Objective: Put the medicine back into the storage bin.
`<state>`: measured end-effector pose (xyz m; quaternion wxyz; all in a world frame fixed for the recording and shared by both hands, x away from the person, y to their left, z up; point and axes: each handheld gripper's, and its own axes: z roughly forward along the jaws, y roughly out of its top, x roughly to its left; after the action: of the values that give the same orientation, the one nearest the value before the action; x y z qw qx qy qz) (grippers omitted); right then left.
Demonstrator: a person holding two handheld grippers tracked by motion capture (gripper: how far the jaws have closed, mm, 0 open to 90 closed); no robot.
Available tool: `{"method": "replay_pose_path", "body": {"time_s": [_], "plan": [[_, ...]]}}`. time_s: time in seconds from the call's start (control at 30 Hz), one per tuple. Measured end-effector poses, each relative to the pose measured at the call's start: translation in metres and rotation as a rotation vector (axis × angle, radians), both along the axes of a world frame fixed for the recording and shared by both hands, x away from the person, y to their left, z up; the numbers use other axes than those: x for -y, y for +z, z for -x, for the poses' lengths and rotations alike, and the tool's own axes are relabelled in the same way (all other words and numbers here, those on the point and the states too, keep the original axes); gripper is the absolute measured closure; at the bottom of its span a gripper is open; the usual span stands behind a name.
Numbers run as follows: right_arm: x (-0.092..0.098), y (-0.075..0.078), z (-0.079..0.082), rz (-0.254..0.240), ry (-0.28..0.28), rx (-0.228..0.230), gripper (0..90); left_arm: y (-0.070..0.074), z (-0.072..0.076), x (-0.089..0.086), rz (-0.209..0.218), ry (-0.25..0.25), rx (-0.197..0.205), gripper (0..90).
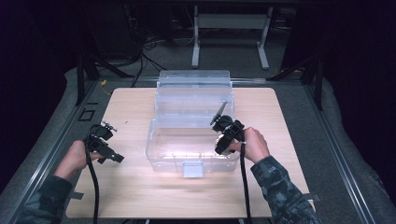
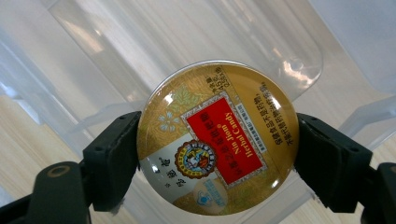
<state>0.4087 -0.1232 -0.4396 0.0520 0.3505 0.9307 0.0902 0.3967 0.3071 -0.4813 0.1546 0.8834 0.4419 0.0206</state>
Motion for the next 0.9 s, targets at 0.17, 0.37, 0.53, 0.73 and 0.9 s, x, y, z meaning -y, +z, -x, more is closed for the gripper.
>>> {"method": "replay_pose_path", "body": {"time_s": [0.17,0.37,0.53,0.73,0.9], "plan": [[0.0,-0.009,0.002,0.018,0.015,-0.003,19.8,-0.001,-0.001,0.0,-0.001,0.0,-0.002,0.3],[0.001,-0.014,0.002,0.028,0.013,-0.023,19.8,0.0,-0.002,0.002,-0.005,-0.007,-0.004,0.3],[0.003,-0.015,0.002,0.027,0.006,-0.025,19.6,0.001,-0.003,0.004,-0.008,-0.013,-0.002,0.3],[0.007,-0.013,0.004,0.017,-0.01,-0.019,17.1,0.004,-0.003,0.005,-0.021,-0.006,0.005,0.3],[0.012,-0.002,0.008,-0.022,-0.017,0.01,14.3,0.012,-0.004,0.006,-0.017,-0.001,0.018,0.3]]}}
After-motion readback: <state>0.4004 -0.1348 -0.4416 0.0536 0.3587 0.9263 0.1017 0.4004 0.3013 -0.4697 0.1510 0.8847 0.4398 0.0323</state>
